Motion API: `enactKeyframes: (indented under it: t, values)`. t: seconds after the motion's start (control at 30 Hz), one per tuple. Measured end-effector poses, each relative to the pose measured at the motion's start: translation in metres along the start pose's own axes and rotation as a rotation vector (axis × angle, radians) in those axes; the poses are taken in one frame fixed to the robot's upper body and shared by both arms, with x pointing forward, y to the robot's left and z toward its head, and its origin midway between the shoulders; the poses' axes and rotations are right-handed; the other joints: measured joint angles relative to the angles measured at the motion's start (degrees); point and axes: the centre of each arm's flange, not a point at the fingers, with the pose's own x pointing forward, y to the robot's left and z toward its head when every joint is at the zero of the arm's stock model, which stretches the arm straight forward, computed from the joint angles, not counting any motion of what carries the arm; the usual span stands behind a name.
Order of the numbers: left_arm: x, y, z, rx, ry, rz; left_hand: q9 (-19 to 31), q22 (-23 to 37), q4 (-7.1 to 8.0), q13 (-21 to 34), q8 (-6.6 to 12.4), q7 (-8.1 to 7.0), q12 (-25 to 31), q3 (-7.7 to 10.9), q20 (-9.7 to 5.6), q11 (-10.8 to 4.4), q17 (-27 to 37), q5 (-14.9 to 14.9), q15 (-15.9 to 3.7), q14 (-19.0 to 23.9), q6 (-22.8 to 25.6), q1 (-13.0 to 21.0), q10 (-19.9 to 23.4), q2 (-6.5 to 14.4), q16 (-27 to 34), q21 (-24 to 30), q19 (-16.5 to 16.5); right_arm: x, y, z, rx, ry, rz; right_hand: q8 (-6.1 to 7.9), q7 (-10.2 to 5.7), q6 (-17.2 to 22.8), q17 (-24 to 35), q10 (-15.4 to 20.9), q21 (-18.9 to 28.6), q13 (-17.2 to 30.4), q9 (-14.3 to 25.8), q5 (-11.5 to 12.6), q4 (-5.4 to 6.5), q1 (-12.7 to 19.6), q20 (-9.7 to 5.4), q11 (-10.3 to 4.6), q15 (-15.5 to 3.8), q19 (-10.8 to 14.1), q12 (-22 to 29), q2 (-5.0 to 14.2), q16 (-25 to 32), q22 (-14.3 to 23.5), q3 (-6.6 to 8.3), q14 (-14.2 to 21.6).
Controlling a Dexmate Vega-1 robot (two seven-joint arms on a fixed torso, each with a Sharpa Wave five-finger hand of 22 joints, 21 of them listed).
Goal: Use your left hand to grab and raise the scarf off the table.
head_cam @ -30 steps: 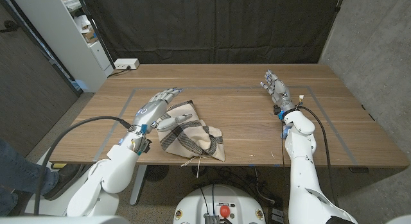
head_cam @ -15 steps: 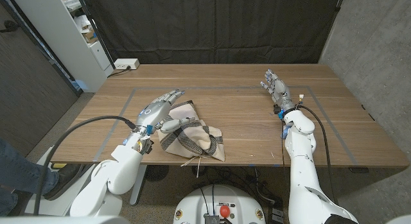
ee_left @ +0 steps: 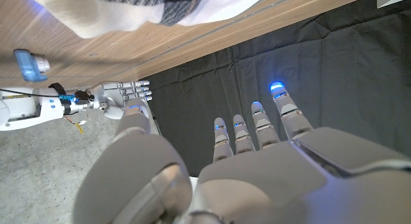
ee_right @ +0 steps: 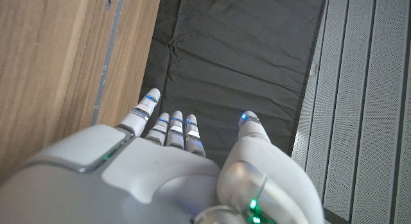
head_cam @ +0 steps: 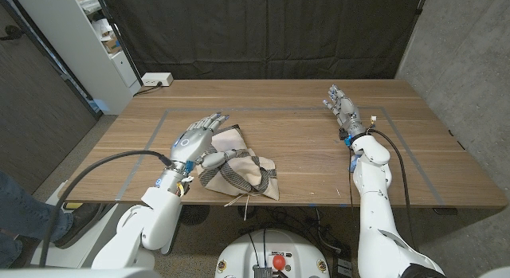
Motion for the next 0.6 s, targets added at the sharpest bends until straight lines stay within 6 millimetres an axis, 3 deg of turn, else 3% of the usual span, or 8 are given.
enactKeyframes:
  t: [0.6]
  values:
    - [0.005,-0.017,0.001,0.015,0.036,-0.063,0.0,0.0,-0.24,0.0,0.00,0.30,0.0,-0.72,0.22,0.00,0.0,0.4,0.29,0.3,0.3,0.5,0.0,0.1,0.0,0.0,1.2,0.004,0.002,0.001,-0.005,0.002,0.003,0.00,0.00,0.0,0.0,0.0,0.0,0.0,0.0,0.0,0.00,0.0,0.20,0.01,0.00,-0.2,0.0,0.00,0.0,0.0,0.00,0.0]
